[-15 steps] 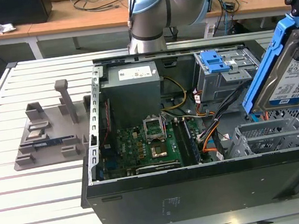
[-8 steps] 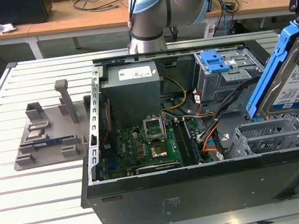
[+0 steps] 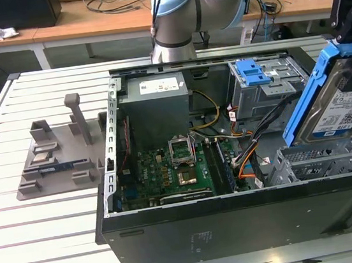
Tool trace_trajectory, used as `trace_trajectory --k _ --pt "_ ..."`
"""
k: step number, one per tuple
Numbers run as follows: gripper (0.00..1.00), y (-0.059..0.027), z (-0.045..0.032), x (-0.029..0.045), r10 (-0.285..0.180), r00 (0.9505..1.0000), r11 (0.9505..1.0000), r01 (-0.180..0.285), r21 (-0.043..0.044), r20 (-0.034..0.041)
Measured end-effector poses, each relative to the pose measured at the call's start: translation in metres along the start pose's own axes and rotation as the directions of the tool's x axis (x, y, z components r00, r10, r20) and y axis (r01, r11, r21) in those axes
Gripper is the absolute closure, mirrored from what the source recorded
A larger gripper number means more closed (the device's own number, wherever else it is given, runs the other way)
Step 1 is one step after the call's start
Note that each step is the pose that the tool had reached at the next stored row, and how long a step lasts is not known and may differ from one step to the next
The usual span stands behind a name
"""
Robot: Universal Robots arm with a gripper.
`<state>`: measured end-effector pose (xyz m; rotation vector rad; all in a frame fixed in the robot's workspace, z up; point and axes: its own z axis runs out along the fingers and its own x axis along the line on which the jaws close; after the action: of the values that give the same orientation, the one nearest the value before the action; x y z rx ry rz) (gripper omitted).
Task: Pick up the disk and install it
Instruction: 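Pick up the disk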
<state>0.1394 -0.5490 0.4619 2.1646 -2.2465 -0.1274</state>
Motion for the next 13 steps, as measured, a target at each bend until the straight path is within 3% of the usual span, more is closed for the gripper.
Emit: trace_trajectory --k 13 --pt "0.64 -0.0003 0.0008 0.0 0.0 1.0 1.0 0.0 0.0001 0.0"
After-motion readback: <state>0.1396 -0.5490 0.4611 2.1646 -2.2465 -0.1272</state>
